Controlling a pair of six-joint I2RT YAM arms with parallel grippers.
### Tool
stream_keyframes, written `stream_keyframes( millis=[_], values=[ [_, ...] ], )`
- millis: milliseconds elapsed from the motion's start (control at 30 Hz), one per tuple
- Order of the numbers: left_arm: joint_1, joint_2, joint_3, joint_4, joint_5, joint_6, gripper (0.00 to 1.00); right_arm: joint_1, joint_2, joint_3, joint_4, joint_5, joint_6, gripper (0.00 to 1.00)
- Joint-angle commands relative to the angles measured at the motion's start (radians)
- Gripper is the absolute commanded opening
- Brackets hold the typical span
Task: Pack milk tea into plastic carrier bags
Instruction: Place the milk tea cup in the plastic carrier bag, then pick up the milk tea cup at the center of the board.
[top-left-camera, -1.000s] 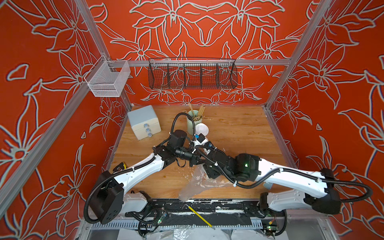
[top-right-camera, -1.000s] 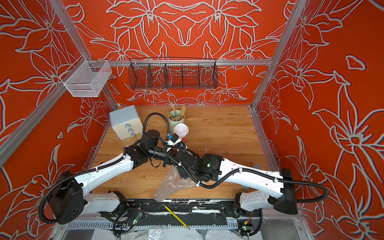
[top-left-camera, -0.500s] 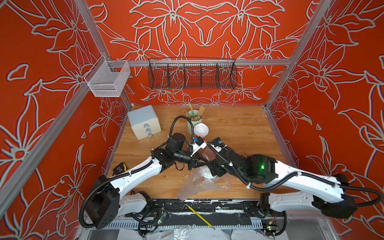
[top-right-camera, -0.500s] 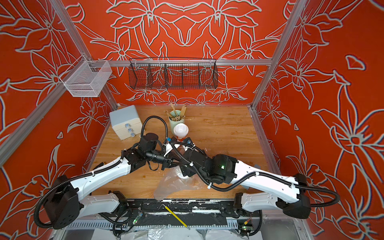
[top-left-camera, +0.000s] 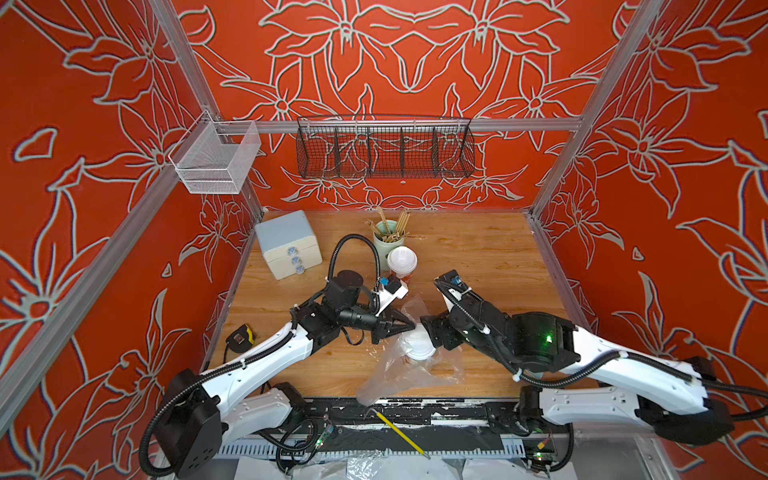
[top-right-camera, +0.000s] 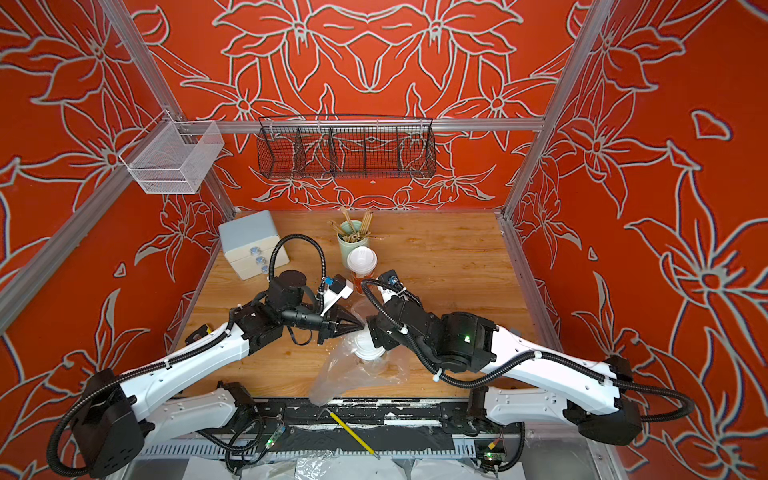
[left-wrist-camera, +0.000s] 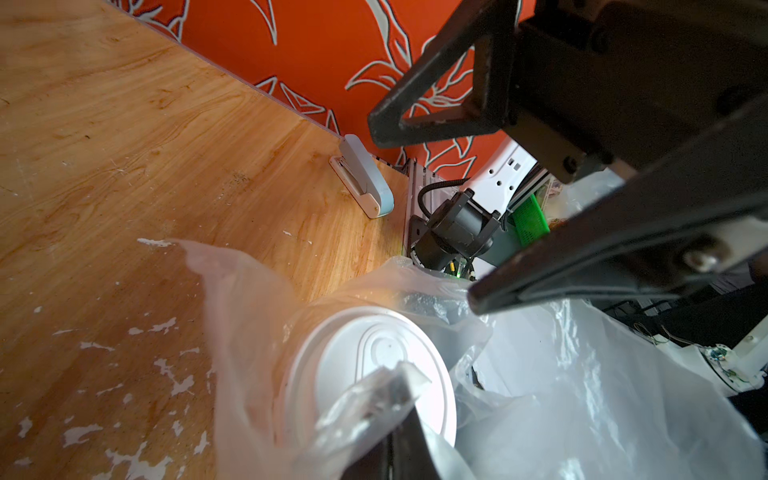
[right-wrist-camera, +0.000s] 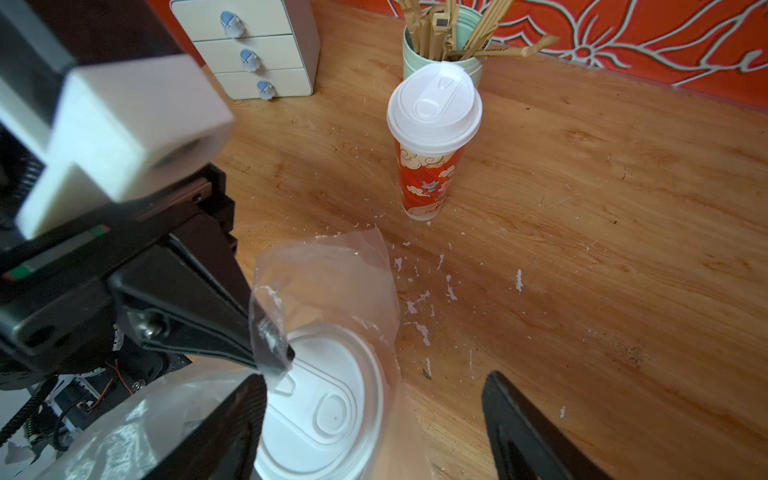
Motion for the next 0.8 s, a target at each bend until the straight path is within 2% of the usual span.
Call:
stream_keyframes(
  millis=[0,400,533,767],
  values=[
    [-0.004,-0.036,-0.015,-0.012,-0.034,-0.004,0.00,-0.042,0.011,0.030,-0.010,0.017,-0.005,0.84],
    [-0.004,-0.105,-0.048,-0.036,-0.121,-0.028,0.00,-0.209,0.134,0.121,-0.002,-0.147,-0.073,0.83],
    [-0.004,-0.184,-0.083,-0.025,-0.152,-0.050,0.00,-0.272,0.234,0.231,-0.052,-0.176,-0.116,0.84],
    [-0.004,-0.235,-0.106,-0.035,-0.193,-0.048,0.00,-0.390,0.441,0.470,-0.156,-0.316,-0.184,0.86]
  ],
)
